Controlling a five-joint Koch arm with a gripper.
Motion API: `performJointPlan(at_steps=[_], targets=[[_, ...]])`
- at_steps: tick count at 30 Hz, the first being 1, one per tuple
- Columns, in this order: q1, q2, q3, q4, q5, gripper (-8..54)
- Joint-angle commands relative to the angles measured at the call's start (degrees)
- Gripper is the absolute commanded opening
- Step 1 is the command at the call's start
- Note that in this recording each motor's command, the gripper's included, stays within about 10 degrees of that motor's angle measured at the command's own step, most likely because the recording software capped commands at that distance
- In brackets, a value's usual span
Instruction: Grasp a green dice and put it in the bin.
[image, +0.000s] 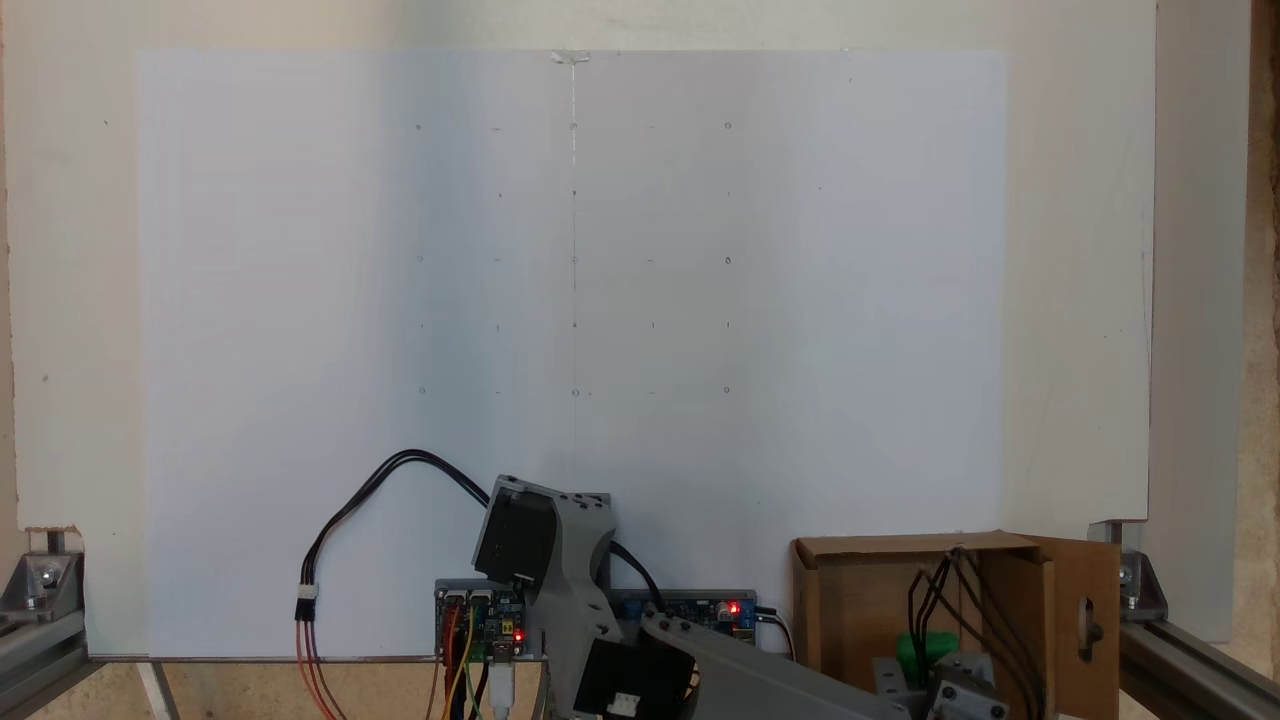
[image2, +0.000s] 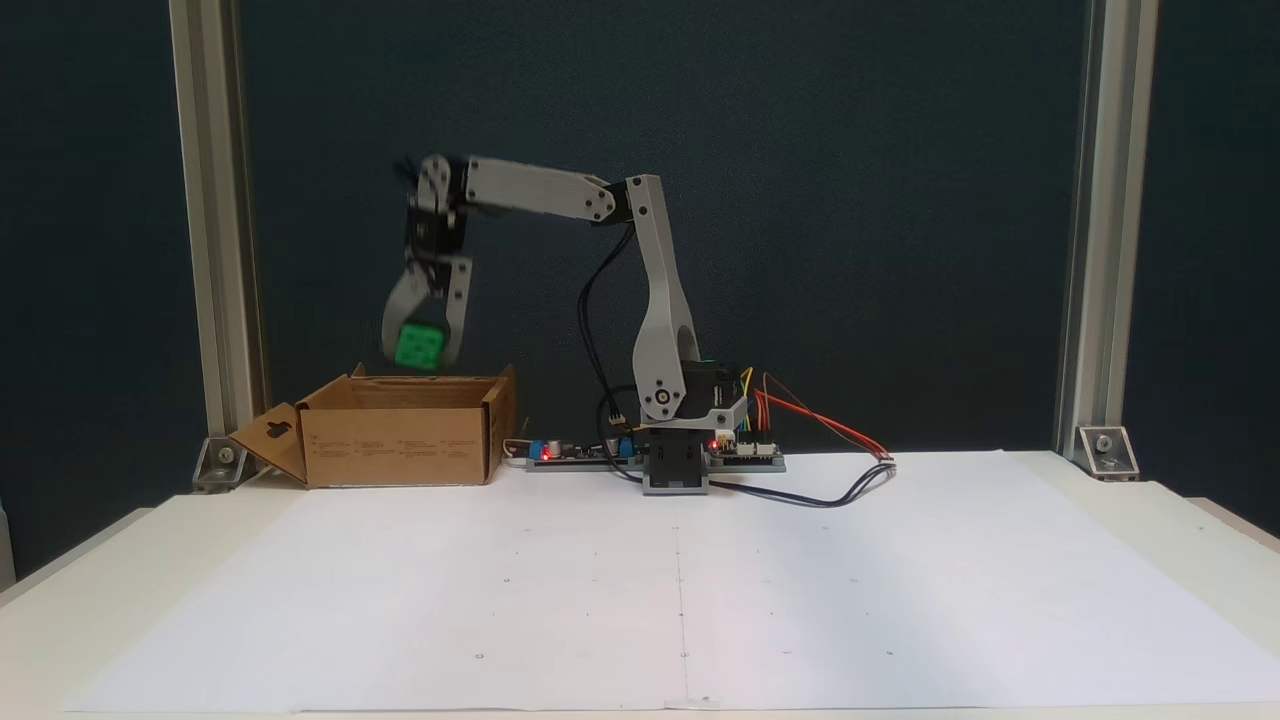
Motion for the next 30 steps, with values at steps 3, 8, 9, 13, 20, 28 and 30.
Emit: performJointPlan(at_steps=[3, 8, 9, 13, 20, 28, 30], targets=[[0.44, -0.88, 4.13, -9.76, -5.45, 11.5], [0.44, -1.67, 4.13, -10.28, -5.54, 11.5], [0.44, -1.67, 4.13, -10.28, -5.54, 11.4], [0.44, -1.67, 5.89, -10.02, -5.54, 11.5], [-0.18, -1.58, 6.24, -9.67, -5.45, 39.3], [-3.87, 2.90, 4.92, -10.72, -2.46, 39.6], [-7.12, 3.52, 1.41, -10.55, 2.99, 39.6]])
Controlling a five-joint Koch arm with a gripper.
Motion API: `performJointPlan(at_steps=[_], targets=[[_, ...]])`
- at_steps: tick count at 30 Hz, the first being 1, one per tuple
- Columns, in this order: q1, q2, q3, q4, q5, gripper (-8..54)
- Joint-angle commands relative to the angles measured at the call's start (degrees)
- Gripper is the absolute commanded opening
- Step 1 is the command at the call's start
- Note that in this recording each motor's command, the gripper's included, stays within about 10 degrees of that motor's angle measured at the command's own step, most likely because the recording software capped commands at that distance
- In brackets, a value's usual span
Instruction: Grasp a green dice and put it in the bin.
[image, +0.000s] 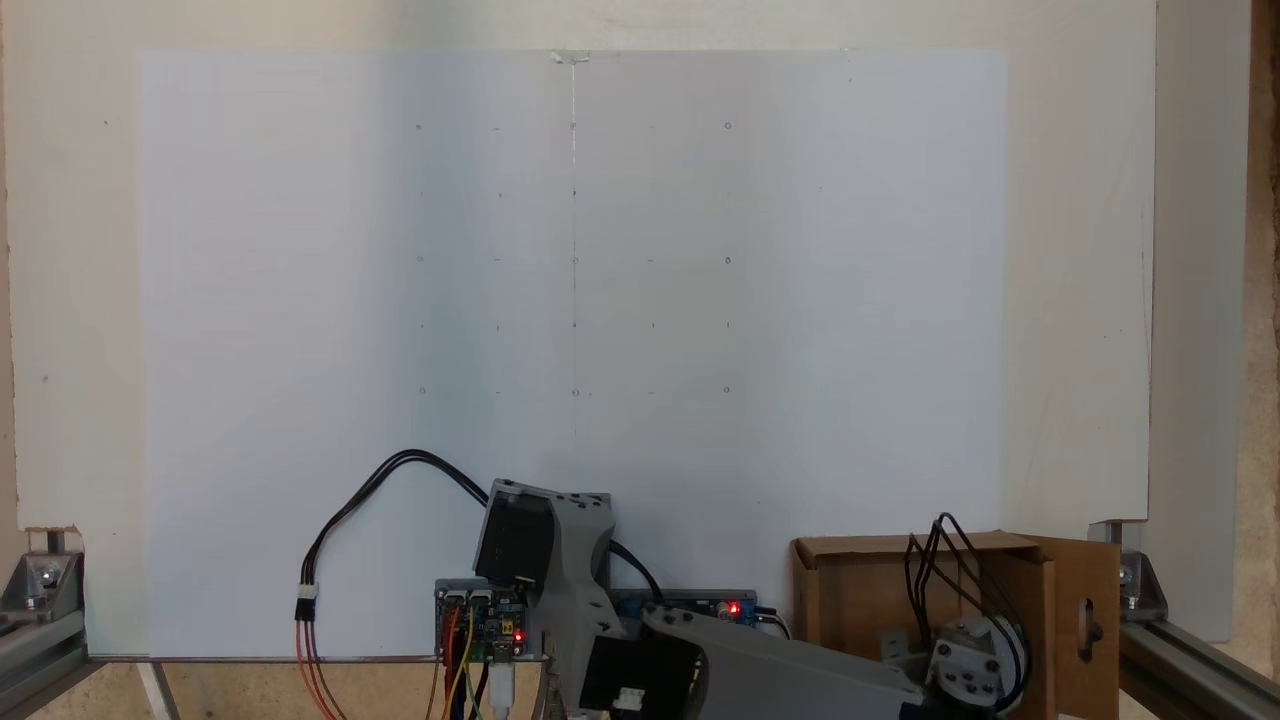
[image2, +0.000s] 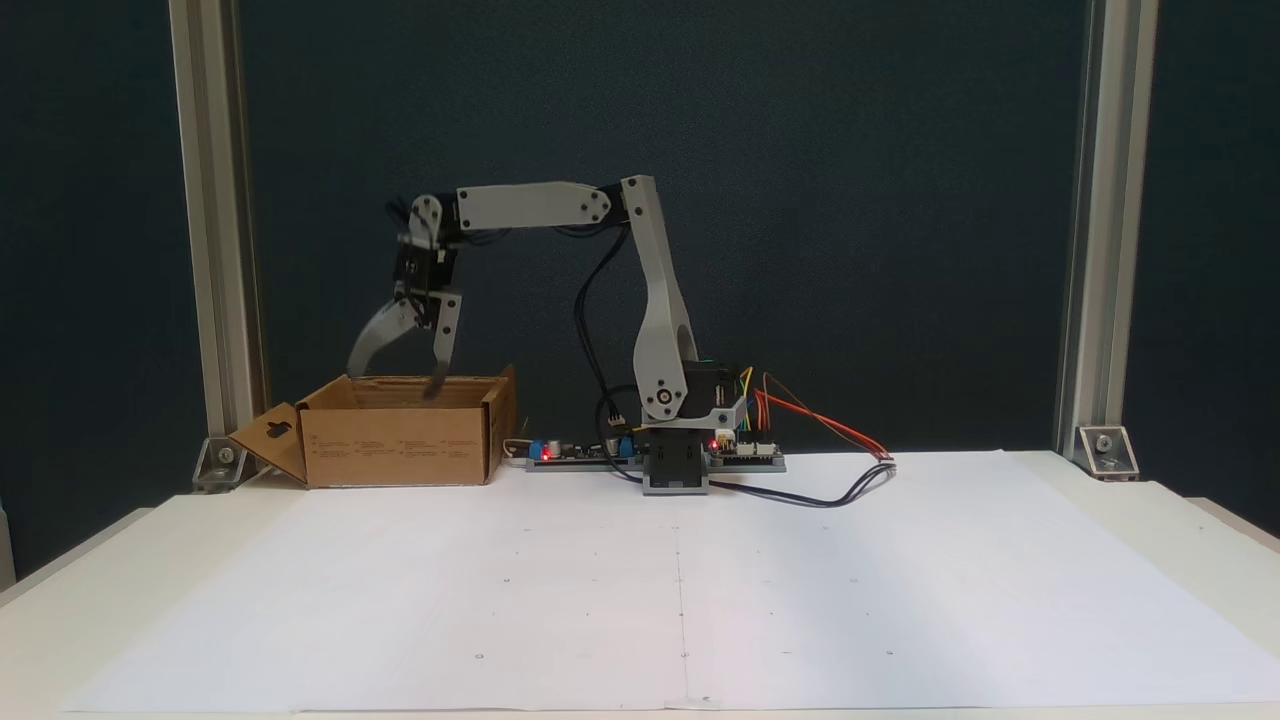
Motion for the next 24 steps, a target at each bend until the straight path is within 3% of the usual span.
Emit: performJointPlan(at_steps=[1, 11, 15, 18, 24], targets=[[-3.96, 3.16, -7.56, -0.79, 7.21, 39.6], [-31.38, 13.71, -12.13, -0.97, 29.09, 39.6], [-47.44, 15.47, -12.04, -0.97, 31.38, 40.3], [-59.92, 17.58, -12.04, -0.97, 31.38, 44.6], [-84.71, 22.50, -10.28, -0.97, 32.78, 44.6]])
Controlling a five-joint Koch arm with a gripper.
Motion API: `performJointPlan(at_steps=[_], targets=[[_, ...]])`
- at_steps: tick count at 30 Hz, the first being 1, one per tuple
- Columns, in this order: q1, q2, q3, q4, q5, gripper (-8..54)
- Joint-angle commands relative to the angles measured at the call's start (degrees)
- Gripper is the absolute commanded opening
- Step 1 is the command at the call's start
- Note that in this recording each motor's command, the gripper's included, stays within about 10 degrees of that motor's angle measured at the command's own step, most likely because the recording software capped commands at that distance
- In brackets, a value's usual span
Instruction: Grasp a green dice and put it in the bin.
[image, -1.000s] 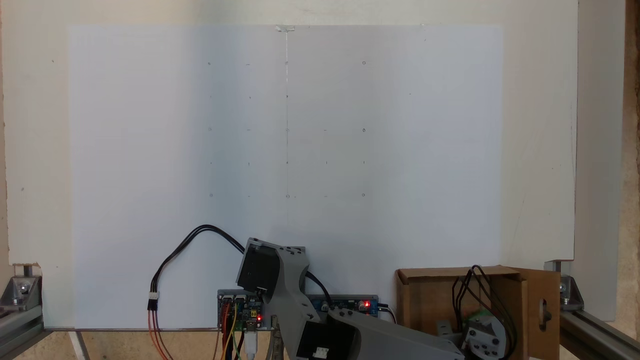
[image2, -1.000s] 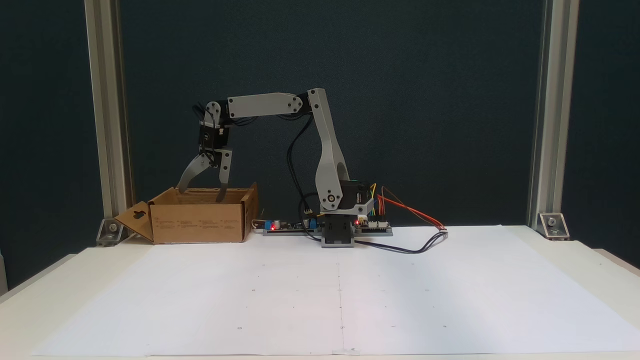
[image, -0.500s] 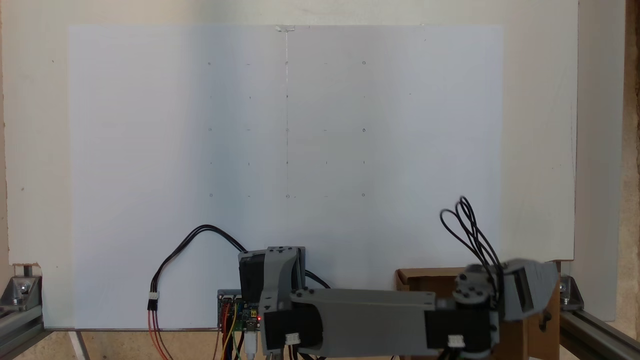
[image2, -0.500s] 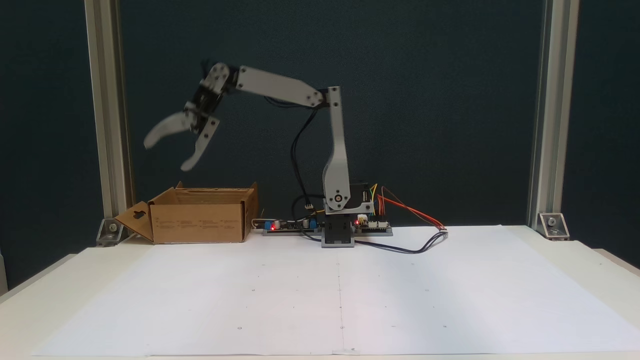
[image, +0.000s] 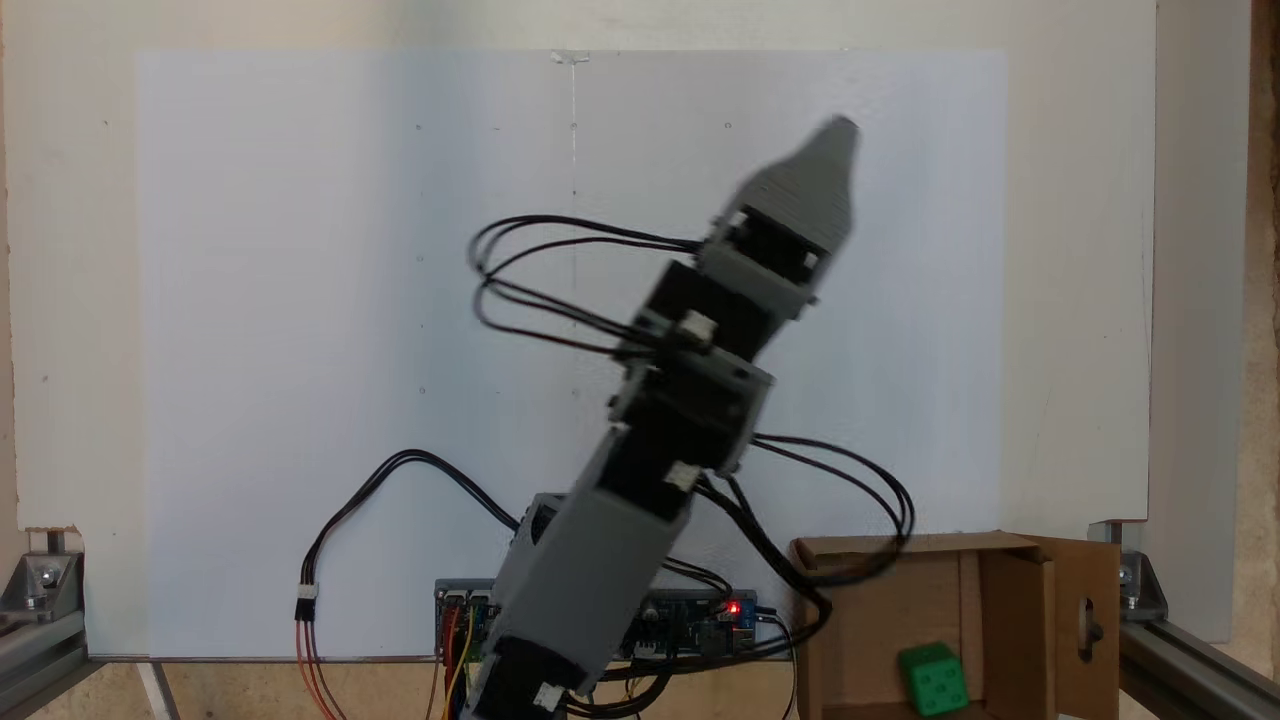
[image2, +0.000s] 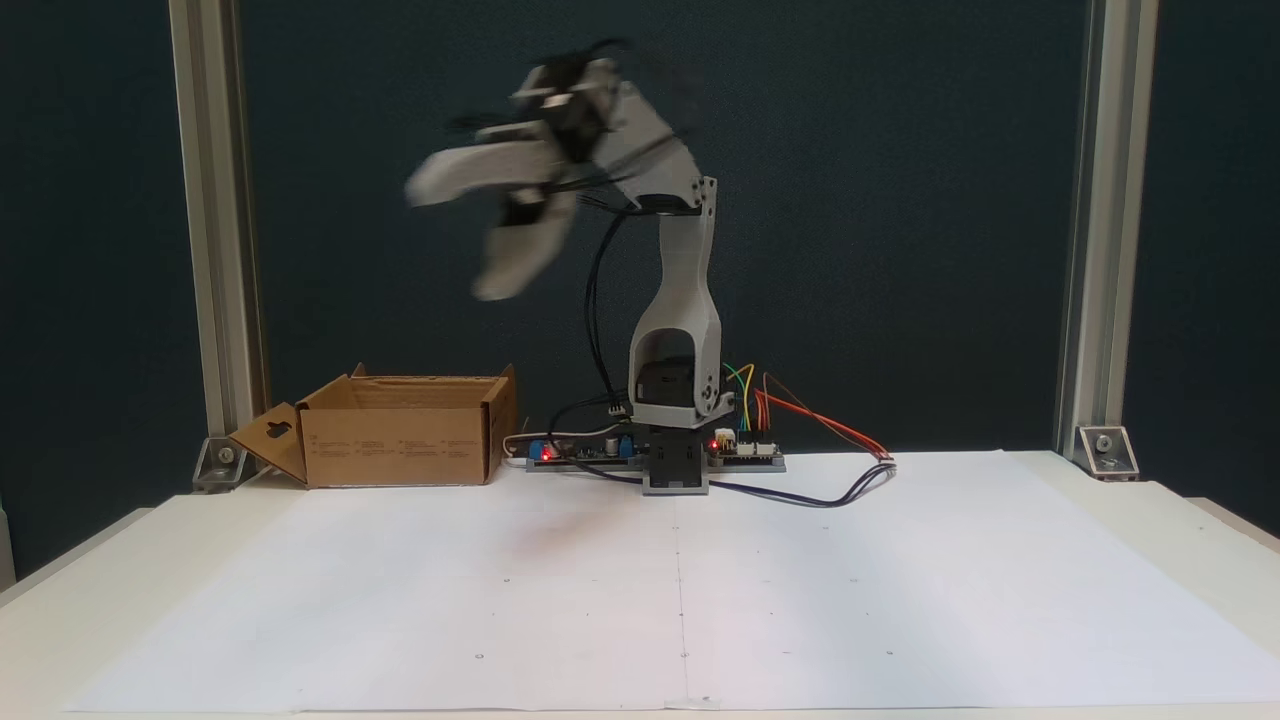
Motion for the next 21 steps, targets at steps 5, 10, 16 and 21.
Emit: performJointPlan(at_steps=[5, 10, 16, 21], targets=[[-23.38, 9.84, 4.75, -1.32, 3.52, 44.6], [-30.15, 18.11, 13.10, -6.06, 3.52, 44.8], [-28.92, 29.36, 29.36, -21.87, 3.43, 44.8], [-26.89, 36.83, 41.40, -34.26, 3.25, 45.3]])
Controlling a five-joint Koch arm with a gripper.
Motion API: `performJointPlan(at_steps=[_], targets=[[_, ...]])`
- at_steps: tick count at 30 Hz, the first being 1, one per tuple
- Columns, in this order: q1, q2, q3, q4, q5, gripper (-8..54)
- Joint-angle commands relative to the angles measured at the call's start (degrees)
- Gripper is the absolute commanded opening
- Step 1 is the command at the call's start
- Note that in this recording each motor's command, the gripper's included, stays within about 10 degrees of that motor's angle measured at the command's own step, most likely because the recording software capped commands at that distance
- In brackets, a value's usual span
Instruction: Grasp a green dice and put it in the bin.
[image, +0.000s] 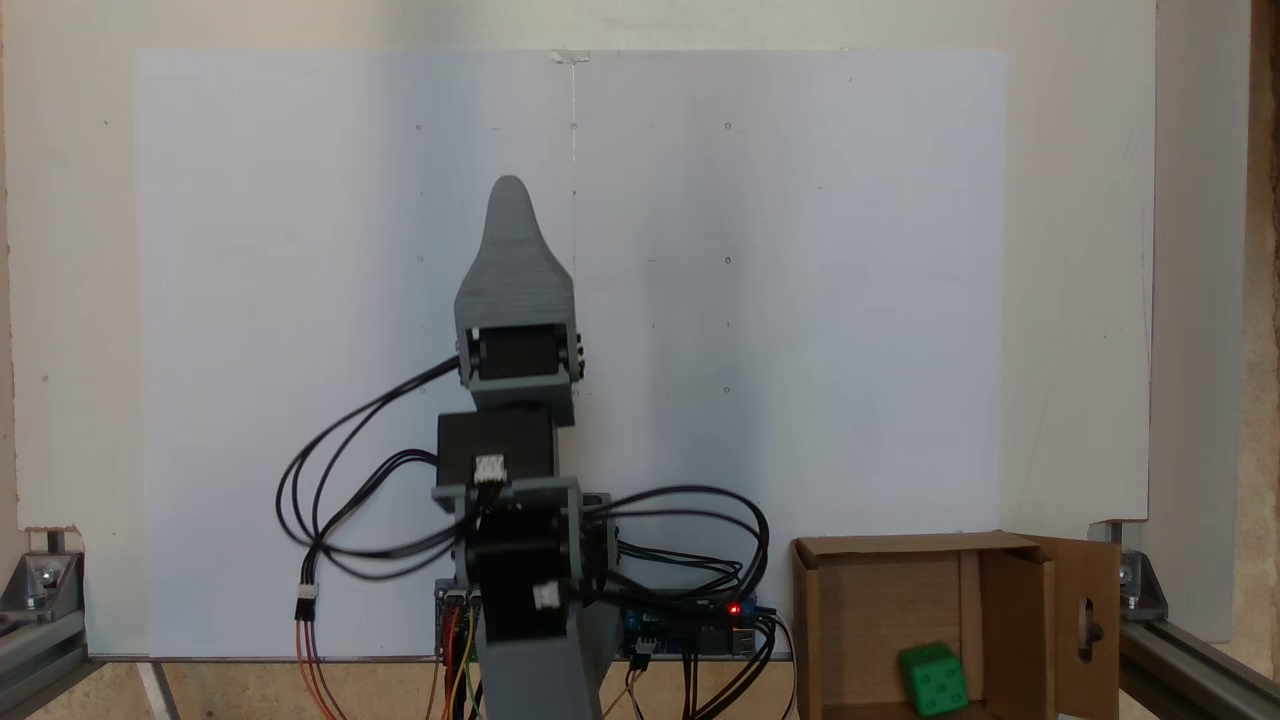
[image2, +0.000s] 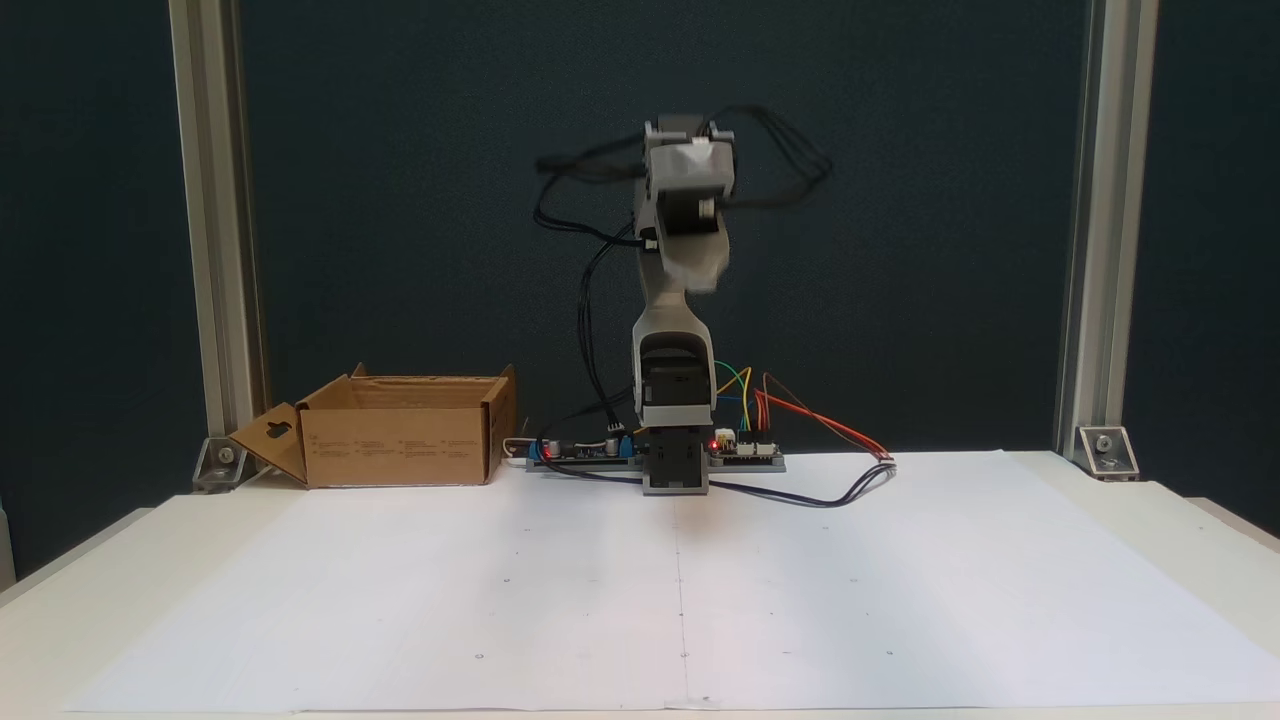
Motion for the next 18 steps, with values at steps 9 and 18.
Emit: performJointPlan(at_steps=[9, 18], targets=[[5.36, 6.77, 9.14, -27.86, 0.44, 47.2], [5.01, 6.77, 17.31, -47.55, -1.32, 46.9]])
